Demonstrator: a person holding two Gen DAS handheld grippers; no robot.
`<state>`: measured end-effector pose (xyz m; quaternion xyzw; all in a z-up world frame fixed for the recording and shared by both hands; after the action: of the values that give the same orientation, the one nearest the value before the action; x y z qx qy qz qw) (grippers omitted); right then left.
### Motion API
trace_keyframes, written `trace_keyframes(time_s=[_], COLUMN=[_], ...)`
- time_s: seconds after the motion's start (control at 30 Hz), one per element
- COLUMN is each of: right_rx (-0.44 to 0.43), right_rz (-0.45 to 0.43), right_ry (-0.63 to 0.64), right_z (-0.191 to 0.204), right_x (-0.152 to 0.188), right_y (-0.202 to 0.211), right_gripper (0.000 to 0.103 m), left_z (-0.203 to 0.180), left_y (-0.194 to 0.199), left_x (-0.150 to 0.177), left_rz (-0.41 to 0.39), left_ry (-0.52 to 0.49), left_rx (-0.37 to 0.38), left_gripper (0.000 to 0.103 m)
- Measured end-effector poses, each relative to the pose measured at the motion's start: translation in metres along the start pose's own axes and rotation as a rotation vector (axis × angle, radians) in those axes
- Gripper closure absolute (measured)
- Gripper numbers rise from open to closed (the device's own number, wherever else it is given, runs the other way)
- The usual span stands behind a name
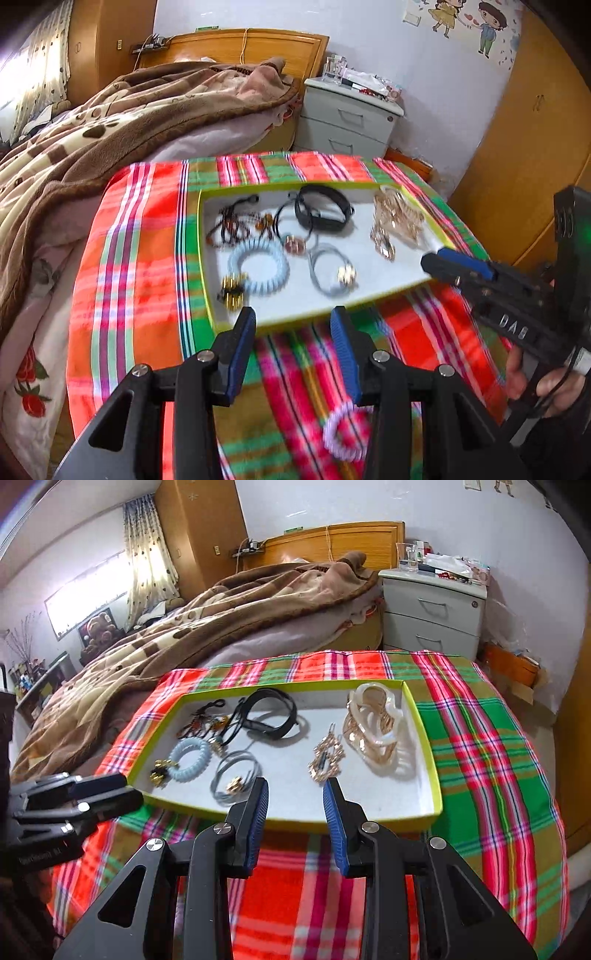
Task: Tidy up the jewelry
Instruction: 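Grasp the lilac coiled hair tie with the left gripper and lift it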
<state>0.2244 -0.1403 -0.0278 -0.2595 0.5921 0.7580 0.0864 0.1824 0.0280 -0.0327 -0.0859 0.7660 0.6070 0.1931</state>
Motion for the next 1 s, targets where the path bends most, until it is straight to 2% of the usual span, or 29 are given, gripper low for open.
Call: trace_keyframes(time_s=[0.33,0.57,0.87,1.0], right_rx=[-0.025,-0.031,-0.031,-0.026], right_rz=[0.010,0.019,0.021,0.021], right_ry=[0.028,0.022,0.029,0.029], right_z=[0.017,0.017,0.020,0.020], right_x=[0.025,0.037,0.043,0.045], right_y=[0.006,0.007,0.009,0.010], right_gripper=[0.071,0.071,0.071,0.071], left_z=[-0.016,-0.026,-0.031,-0.032], left_y=[-0.010,-0.019,-0.026,-0.029], left_x=[0.049,0.063,0.065,0.065], left_rz=[0.079,0.113,0.126,0.119], left_ry=[-0.072,-0.105,-0.127,-0.167], left_rx=[0.026,0.015,-0.048,-0.131], left_gripper=[0.059,0.059,0.059,0.059])
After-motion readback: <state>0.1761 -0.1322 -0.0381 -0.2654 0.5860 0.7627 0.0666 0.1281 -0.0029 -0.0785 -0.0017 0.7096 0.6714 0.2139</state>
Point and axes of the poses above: each gripper's, at about its wrist camera, not at the fingertips, and y roughly against the way its jaws point, z to its left, x to its underside, the point moved 7 cm from there along -y, roughly the way its jaws point, and after that the axes turned 15 degrees about z, right-handed, at the moved point
